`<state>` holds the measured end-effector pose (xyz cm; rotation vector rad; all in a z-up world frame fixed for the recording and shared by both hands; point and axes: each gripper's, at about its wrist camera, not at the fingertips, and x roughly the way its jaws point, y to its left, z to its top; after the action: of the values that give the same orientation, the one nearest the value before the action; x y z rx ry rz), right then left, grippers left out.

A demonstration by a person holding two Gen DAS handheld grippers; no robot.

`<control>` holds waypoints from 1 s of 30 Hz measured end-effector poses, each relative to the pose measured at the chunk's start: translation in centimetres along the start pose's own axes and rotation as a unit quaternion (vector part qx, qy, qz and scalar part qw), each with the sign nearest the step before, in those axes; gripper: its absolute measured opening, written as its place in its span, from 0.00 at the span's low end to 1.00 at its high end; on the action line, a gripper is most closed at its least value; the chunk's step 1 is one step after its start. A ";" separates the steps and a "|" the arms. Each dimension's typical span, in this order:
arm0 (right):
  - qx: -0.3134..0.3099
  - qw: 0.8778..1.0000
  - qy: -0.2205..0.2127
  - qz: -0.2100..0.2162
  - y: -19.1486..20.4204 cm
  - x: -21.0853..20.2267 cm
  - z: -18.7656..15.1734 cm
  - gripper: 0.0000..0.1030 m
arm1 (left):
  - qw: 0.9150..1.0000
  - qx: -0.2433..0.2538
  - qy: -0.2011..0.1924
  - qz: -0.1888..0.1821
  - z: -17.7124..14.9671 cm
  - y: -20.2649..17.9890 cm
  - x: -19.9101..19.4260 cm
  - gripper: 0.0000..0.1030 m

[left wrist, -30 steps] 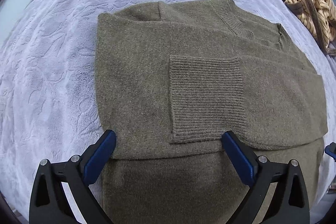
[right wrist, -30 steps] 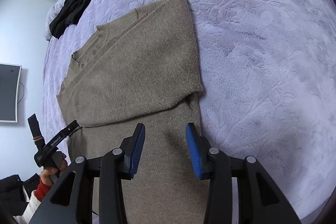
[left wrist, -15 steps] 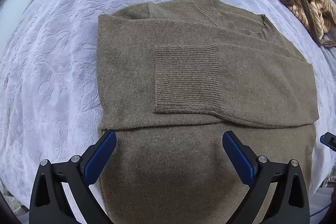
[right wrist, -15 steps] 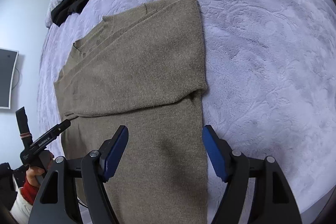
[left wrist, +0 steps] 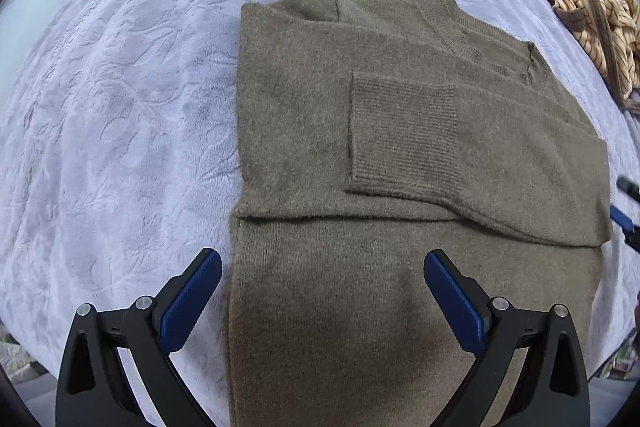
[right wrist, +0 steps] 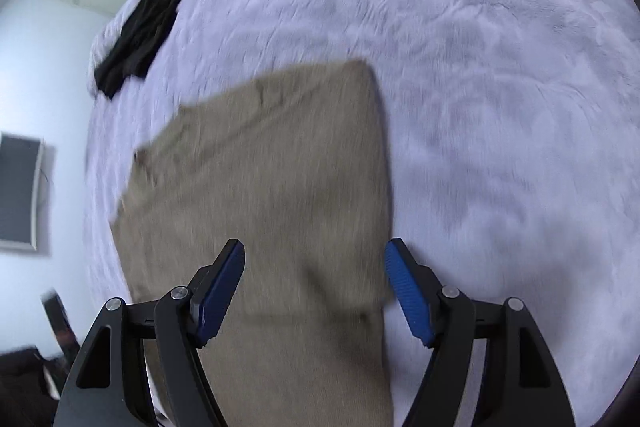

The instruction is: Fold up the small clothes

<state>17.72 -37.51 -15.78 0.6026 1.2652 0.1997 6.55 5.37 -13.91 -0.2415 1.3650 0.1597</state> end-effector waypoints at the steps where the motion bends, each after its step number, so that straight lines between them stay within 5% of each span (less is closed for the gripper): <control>1: 0.022 1.000 0.001 0.015 -0.9 0.6 1.0 0.74 | 1.000 -0.003 0.002 -0.001 -0.4 -0.1 0.1 0.98; 6: 0.135 0.985 0.024 0.104 -4.8 2.5 2.8 0.69 | 1.000 -0.014 0.012 -0.010 -0.7 -0.1 0.7 0.98; 8: 0.143 0.980 0.038 0.135 -4.7 2.7 2.8 0.24 | 1.000 -0.014 0.013 -0.013 -0.6 -0.4 0.8 0.98; 11: 0.072 0.988 0.052 0.126 -2.3 2.6 3.0 0.20 | 1.000 -0.012 0.016 -0.016 -0.3 -1.1 0.9 0.98; 15: -0.019 0.998 0.066 0.005 0.1 3.7 3.3 0.21 | 1.000 -0.004 0.018 -0.015 -0.1 -2.6 0.9 0.98; 17: -0.021 0.998 0.058 -0.020 -0.1 3.7 3.4 0.38 | 1.000 -0.001 0.016 -0.015 0.0 -3.1 0.6 0.98; 24: -0.002 0.998 0.042 -0.043 -1.4 0.4 2.0 0.54 | 1.000 -0.005 0.013 -0.010 -0.5 -3.7 -0.8 0.98; 27: -0.004 0.998 0.051 -0.031 -2.1 -1.6 0.4 0.69 | 1.000 -0.002 0.012 -0.011 -1.0 -4.2 -1.3 0.98; 30: -0.019 0.997 0.070 -0.029 -2.3 -2.8 -2.4 0.71 | 1.000 -0.001 0.012 -0.015 -1.7 -4.2 -2.1 0.98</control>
<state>14.15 -39.99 -15.06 0.5265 1.4103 0.2200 5.61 0.98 -11.85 -0.2651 1.3838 0.1341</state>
